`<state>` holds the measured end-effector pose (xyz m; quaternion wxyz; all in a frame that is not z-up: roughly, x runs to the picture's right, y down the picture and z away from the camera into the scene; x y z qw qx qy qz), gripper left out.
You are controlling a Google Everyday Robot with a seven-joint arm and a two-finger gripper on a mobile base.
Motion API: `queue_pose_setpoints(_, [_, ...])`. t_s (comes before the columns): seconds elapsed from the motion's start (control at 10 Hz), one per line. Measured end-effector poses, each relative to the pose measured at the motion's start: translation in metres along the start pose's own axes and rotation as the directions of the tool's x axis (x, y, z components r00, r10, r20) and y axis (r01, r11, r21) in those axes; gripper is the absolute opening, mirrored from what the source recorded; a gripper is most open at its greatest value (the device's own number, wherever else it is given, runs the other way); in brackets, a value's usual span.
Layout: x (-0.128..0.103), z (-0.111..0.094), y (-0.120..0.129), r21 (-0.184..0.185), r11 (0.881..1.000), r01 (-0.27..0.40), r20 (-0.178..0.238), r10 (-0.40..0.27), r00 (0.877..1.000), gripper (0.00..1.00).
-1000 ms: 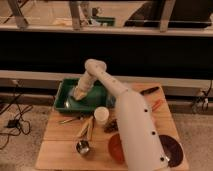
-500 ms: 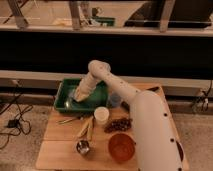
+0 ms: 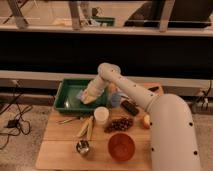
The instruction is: Wipe tray with sponge
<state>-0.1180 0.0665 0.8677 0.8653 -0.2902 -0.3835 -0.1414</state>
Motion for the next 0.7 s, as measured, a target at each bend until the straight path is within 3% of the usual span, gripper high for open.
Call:
queue_pose_setpoints(0.3, [0.004,0.018,0.011,-0.021,1.000,-0.017,-0.004,0.017,1.000,0.09])
queue_pose_setpoints(0.7, [0.022,0.008,0.023,-0.010,0.998,-0.057,-0.045,0.056,0.997,0.09])
